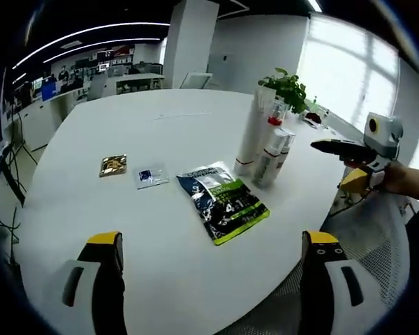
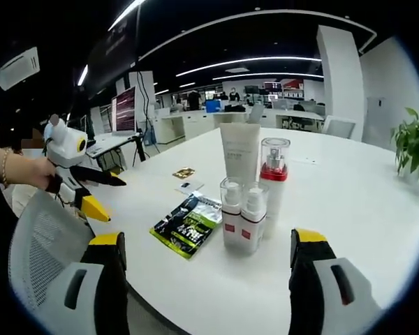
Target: Arrange the skincare products in the storage area until every visible bottle or jar stands upright without overlapping.
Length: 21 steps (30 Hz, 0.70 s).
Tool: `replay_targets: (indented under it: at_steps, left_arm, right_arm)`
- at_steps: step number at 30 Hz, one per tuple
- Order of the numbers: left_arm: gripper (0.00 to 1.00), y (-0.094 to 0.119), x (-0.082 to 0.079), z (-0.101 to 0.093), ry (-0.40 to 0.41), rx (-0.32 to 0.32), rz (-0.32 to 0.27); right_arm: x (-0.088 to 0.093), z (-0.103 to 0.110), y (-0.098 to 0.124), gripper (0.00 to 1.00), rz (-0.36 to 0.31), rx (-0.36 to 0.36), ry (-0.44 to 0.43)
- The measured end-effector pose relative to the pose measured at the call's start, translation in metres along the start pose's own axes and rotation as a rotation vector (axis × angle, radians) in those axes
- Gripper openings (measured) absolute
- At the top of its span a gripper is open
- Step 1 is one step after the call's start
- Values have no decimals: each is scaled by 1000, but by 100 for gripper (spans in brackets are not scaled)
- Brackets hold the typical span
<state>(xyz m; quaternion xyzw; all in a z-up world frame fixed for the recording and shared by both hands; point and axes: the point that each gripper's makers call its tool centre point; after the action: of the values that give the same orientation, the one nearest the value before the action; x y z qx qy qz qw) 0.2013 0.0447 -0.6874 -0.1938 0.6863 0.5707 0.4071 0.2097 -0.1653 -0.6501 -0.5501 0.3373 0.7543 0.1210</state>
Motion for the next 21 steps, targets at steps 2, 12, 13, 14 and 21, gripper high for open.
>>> replay_targets:
  at_steps: [2,12,13,14,21]
  left_arm:
    - [99,5,2,3,7,-6,0]
    - [99,27,5,16,59,-39,-40]
    - [99,30,6,17,59,-42,-42]
    - [99,30,6,18,61,-43,-43]
    - [99,28,-2,13,35,-37,-79]
  right_arm:
    - [0,0,0,98,4,-1,1]
    - [2,2,0,98,12,-10,6]
    - [2,2,0,98,12,-10,7]
    - [2,2,0,98,10,-8,7]
    - [1,2,0,98,13,-10,8]
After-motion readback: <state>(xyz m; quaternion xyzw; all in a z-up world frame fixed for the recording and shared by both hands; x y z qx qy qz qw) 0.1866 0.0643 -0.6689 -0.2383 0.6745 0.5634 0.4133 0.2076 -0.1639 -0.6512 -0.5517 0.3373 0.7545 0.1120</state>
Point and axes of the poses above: the point that each gripper's makers call its tool centre point, and the gripper's own axes: y roughly backward along the fingers, z roughly to its left, x roughly out of its underside, and after that the axes turned 15 degrees about -x, right-handed
